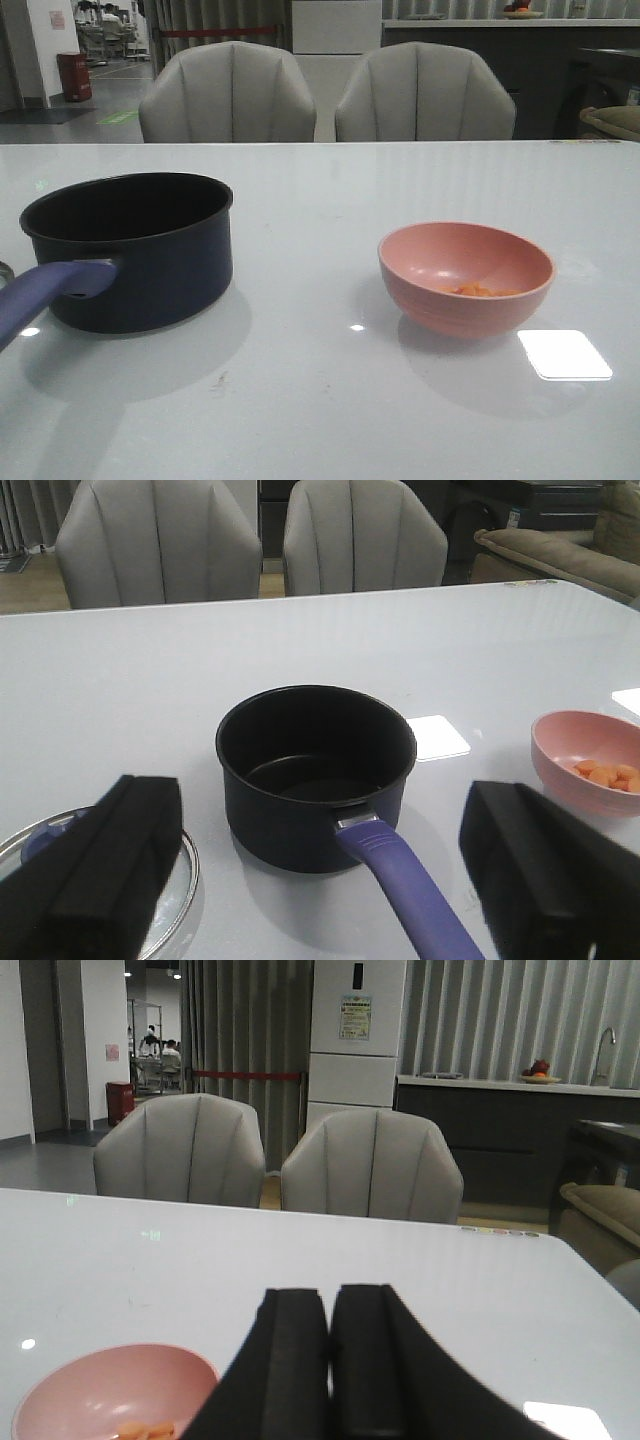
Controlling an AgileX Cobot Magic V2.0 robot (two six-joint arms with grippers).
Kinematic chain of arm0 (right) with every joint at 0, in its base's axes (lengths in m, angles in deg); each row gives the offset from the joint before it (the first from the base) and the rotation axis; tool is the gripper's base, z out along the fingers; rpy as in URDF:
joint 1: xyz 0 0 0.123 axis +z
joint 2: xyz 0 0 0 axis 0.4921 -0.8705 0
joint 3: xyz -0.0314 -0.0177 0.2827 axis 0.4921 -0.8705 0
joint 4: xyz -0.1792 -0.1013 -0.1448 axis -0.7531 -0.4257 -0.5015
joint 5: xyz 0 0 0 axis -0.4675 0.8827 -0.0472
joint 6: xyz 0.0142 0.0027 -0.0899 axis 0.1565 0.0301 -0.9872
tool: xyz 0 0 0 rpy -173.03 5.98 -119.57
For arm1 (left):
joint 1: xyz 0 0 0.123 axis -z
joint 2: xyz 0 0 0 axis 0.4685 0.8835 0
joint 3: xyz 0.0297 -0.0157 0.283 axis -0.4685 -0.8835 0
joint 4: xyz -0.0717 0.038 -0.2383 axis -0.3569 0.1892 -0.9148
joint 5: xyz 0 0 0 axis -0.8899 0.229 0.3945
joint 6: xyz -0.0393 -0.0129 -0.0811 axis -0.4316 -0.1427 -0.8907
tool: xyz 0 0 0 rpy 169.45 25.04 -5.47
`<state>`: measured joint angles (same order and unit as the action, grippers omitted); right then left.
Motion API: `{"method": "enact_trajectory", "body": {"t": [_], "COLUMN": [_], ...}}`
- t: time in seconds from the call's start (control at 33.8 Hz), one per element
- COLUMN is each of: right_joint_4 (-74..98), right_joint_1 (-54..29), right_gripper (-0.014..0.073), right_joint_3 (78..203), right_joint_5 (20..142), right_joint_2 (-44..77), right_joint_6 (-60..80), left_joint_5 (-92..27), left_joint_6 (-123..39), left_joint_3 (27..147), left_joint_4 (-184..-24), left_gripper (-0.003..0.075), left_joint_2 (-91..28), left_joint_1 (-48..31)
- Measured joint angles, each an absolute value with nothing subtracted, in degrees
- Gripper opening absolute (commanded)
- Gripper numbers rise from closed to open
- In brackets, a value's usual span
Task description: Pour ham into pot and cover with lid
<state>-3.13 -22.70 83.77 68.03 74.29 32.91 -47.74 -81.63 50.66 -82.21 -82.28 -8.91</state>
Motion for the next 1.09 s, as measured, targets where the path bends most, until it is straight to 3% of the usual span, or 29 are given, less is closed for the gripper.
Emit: {"method": "enact_trajectory", "body": {"t": [0.27,0.92,1.01,1.09], "right_joint_4": [-3.58,1.87,2.53,2.9], "right_joint_1": [-22.7,-20.35,-17.89,-15.64], "right_gripper": [0.0167,0.0172,0.0244,0.0419], "right_joint_3": [99.68,104.5,108.67,114.15], "right_joint_5": [87.48,86.92,87.06,88.39], "right_joint_2": [57.57,32.25,26.62,18.91], "right_joint_6": [32.96,33.37,33.37,33.37], "left_joint_5": [-47.74,-48.53,-48.53,-48.53], "left_joint_6": [-81.63,-81.63,-81.63,-81.63], "left_joint_3": [50.66,50.66,50.66,50.66], "left_joint_4": [-82.21,-82.21,-82.21,-82.21], "left_gripper": [0.0582,0.0583,0.0583,0.0583], "left_joint_2": [-82.28,-82.31,-82.4,-82.4], "left_joint_1": [-8.91,-8.91,-8.91,-8.91]}}
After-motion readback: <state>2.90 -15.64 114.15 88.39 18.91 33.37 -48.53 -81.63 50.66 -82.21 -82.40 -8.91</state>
